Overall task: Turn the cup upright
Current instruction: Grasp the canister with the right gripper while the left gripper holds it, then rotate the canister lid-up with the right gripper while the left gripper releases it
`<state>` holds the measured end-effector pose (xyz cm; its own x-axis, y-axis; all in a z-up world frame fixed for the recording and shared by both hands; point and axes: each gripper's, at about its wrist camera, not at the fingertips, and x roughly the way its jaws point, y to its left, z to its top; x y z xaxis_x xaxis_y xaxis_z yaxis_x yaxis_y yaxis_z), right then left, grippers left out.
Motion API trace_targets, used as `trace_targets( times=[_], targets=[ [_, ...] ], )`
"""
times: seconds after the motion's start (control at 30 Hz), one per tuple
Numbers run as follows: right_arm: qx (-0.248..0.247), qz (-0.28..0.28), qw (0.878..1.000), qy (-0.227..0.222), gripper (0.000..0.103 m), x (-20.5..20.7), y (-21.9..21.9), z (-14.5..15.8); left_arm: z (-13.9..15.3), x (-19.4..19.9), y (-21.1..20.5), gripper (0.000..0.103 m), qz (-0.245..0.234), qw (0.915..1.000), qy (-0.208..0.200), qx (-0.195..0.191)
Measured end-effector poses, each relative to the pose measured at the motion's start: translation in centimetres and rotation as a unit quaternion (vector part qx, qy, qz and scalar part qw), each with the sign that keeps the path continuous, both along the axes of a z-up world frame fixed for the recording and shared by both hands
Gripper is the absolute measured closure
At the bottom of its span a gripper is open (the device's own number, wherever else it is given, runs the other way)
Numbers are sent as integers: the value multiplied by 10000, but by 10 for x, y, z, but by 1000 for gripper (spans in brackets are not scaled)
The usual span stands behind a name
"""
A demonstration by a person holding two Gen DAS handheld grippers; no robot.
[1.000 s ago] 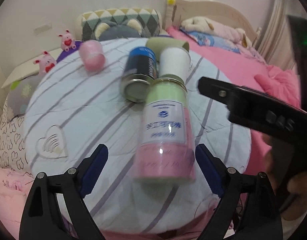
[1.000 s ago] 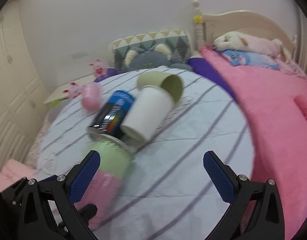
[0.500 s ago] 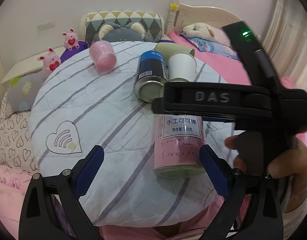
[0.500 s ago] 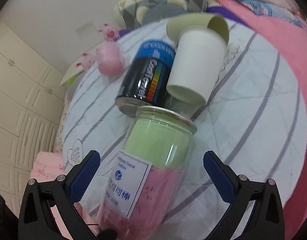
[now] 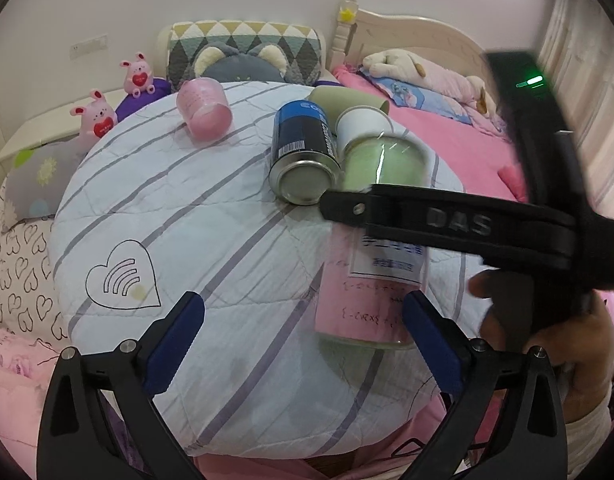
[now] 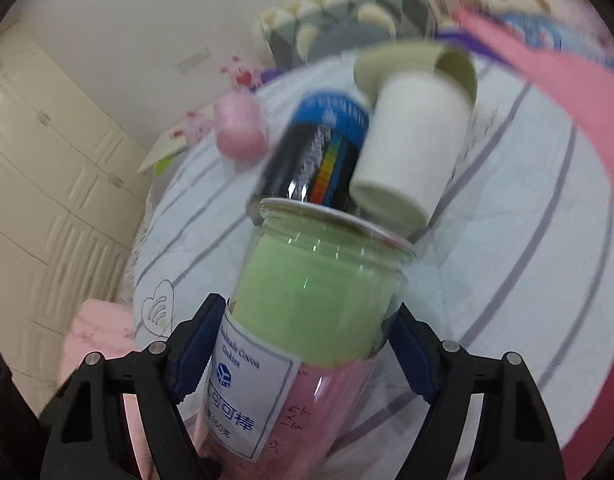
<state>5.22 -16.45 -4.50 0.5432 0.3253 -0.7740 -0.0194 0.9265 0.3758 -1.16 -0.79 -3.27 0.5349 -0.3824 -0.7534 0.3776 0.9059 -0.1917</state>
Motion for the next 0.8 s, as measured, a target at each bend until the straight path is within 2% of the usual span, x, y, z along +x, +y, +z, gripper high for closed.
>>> trace_targets(
  times=[0.1, 0.2, 0.27, 0.37, 0.5, 0.6, 0.8],
  targets=[
    [-490, 6, 9978, -438, 24, -15, 6, 20, -1, 0, -4, 2, -33, 10000, -3, 1],
    [-901, 257, 9889, -1155, 25, -24, 18, 34, -5, 4, -11, 2, 45, 9999, -33, 138],
    [-1506, 350, 9755, -1565, 25, -24, 30, 39, -6, 6, -16, 2, 101, 9995, -55, 288],
    [-2239, 462, 9548, -1898, 26, -23, 40, 38, -6, 5, -21, 2, 136, 9987, -191, 451],
    [-2774, 606, 9386, -1960, 27, -14, 53, 33, -9, 7, -20, 2, 182, 9980, -182, 571],
    [-2762, 845, 9408, -1772, 27, -9, 59, 31, -11, 8, -16, 2, 275, 9981, -119, 533],
    [-2788, 1109, 9375, -1763, 27, -13, 61, 27, -14, 10, -12, 2, 412, 9977, -71, 541]
  ],
)
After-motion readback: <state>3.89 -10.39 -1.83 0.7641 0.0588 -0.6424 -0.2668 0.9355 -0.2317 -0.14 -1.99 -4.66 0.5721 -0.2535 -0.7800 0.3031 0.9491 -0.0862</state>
